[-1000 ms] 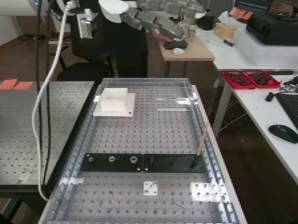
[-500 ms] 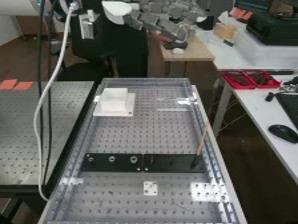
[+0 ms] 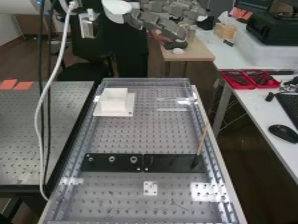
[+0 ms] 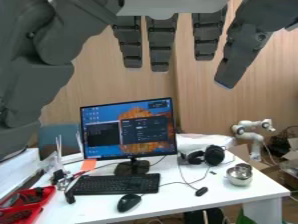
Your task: Grab the drill bit and place it in the clear container
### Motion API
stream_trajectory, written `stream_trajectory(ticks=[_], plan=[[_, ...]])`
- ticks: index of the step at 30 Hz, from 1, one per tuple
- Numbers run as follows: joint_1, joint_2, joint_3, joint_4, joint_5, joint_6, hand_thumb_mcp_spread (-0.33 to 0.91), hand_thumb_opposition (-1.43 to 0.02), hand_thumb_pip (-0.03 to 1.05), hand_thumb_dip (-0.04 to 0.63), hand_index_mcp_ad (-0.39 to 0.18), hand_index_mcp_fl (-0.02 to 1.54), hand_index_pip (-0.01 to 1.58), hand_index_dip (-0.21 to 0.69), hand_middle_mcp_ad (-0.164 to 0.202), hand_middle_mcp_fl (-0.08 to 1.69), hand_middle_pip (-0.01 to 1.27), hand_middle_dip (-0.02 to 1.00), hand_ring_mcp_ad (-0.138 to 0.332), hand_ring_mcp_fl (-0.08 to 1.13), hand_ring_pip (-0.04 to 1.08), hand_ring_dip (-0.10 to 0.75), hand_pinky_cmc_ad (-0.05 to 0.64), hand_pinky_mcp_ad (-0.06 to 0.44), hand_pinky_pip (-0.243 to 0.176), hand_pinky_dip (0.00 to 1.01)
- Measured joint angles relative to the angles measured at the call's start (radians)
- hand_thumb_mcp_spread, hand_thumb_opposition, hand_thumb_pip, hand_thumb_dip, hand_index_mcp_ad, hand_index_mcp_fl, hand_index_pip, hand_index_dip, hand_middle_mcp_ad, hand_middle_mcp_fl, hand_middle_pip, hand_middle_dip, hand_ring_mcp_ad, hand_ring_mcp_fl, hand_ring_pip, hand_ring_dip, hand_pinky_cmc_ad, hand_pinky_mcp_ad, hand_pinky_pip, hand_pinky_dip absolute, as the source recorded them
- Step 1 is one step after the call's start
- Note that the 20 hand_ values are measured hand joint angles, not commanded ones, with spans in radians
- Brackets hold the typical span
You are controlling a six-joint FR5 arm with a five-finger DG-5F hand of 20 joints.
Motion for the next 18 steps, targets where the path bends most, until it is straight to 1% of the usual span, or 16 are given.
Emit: stream_trajectory(ticks=[18], plan=[[0.002, 0.006, -0.001, 0.003, -0.007, -0.004, 0.35, -0.66, 0.19, 0.068, -0.028, 0.07, 0.1, 0.347, 0.061, 0.07, 0.16, 0.14, 0.246, -0.02, 0.1, 0.017, 0.531, 0.312, -0.089, 0.38]])
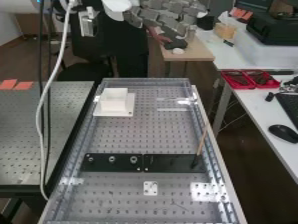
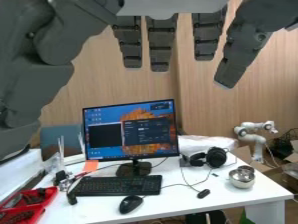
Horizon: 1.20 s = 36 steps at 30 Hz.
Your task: Grab the drill bit and place it in the clear container
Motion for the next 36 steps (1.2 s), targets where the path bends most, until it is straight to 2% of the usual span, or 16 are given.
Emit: stream_trajectory(ticks=[36], plan=[[-0.002, -0.002, 0.002, -0.005, 0.007, 0.007, 0.35, -0.68, 0.19, 0.068, -0.024, 0.08, 0.1, 0.347, 0.061, 0.07, 0.16, 0.14, 0.251, -0.02, 0.1, 0.017, 0.532, 0.311, -0.089, 0.38]])
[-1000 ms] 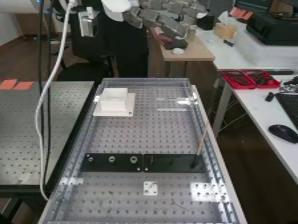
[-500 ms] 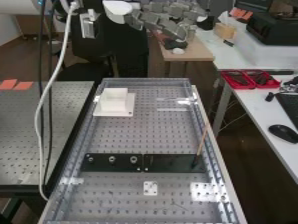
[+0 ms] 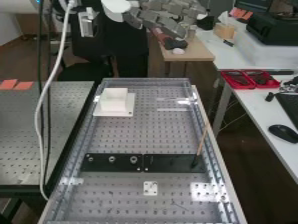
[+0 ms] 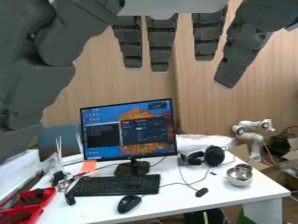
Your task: Grab the drill bit and place it in the clear container
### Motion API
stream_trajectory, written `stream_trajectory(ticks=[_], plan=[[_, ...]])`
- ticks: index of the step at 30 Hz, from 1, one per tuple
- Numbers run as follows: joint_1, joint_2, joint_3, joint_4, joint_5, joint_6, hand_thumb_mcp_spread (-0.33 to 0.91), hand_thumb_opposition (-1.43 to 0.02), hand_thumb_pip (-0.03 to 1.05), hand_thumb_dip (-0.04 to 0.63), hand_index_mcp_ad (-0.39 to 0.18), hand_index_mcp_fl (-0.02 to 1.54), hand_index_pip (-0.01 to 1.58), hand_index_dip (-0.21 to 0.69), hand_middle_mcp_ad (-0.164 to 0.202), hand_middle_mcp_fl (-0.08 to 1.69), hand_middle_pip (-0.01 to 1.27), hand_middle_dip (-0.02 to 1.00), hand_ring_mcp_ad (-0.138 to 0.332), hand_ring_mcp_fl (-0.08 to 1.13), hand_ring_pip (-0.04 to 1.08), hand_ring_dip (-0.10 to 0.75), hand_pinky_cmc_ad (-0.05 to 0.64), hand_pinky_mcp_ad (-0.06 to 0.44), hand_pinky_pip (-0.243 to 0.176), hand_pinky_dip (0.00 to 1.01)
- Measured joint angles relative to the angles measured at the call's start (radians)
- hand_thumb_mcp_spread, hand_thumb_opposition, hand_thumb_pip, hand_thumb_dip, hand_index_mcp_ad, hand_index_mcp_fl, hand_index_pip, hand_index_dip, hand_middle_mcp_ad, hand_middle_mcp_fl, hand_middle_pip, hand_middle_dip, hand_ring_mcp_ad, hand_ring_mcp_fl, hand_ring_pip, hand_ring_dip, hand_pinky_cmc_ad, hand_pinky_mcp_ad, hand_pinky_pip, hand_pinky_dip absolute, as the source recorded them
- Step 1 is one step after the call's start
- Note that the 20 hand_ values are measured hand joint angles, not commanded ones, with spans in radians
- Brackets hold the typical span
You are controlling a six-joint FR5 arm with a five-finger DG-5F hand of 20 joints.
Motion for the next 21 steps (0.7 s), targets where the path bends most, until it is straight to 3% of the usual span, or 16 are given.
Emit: stream_trajectory(ticks=[21], plan=[[0.0, 0.005, -0.008, -0.003, -0.001, 0.009, 0.35, -0.68, 0.19, 0.068, -0.024, 0.08, 0.1, 0.347, 0.061, 0.07, 0.16, 0.14, 0.25, -0.02, 0.1, 0.017, 0.532, 0.311, -0.089, 0.38]])
